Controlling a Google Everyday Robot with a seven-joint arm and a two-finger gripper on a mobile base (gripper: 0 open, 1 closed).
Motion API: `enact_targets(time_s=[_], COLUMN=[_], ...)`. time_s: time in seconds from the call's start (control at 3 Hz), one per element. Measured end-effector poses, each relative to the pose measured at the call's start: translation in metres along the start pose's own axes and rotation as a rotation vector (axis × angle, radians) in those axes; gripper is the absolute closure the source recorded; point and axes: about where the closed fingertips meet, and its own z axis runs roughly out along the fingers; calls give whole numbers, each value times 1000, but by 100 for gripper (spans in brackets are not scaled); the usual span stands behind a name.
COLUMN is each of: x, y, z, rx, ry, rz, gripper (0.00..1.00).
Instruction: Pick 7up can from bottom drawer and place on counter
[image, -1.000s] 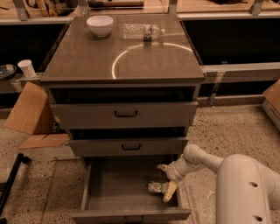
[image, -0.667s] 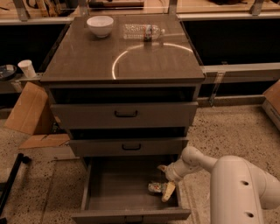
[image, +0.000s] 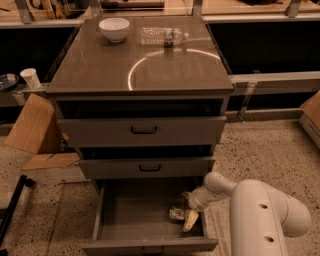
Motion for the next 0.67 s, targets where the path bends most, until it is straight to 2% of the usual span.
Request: enact_targets(time_s=[0.67], x=[30], y=[-17], z=[23], rx=[11], ry=[29], rz=[43], gripper=[0])
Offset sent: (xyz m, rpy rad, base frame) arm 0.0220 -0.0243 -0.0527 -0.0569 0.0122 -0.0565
